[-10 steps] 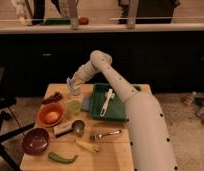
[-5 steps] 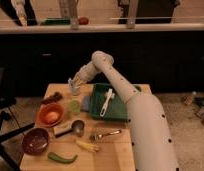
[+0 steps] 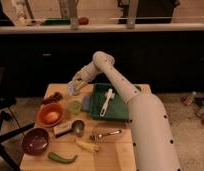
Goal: Place towel in paper cup
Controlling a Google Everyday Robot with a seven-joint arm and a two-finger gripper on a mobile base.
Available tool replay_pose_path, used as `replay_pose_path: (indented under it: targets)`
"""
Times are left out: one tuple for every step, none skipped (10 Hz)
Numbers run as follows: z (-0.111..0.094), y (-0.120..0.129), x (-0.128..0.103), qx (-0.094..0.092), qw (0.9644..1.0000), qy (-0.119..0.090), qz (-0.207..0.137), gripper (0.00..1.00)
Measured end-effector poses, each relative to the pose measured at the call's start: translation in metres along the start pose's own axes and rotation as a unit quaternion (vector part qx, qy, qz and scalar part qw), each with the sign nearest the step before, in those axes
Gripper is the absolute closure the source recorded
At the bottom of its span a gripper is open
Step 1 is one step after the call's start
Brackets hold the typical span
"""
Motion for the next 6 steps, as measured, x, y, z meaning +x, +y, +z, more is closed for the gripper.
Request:
replay_pose_path:
  targets:
    - [0.0001, 0.0012, -0.0002, -0.001, 1.0, 0.0, 0.0, 0.41]
    - [0.0004, 0.0025, -0.0008, -0.003, 1.0, -0.001, 0.001, 0.35]
    - [-0.0003, 0.0031, -0.0008, -0.002, 1.0, -0.001, 0.001, 0.32]
    - [-0.0017, 0.0035, 0.001, -0.001, 1.0, 0.0, 0.002, 0.34]
    - [-0.0053, 0.0047, 0.0051, -0.001, 1.0, 0.001, 0.002, 0.32]
    - [-0.0081, 0.0057, 0.0075, 0.0, 1.0, 0.003, 0.002, 0.26]
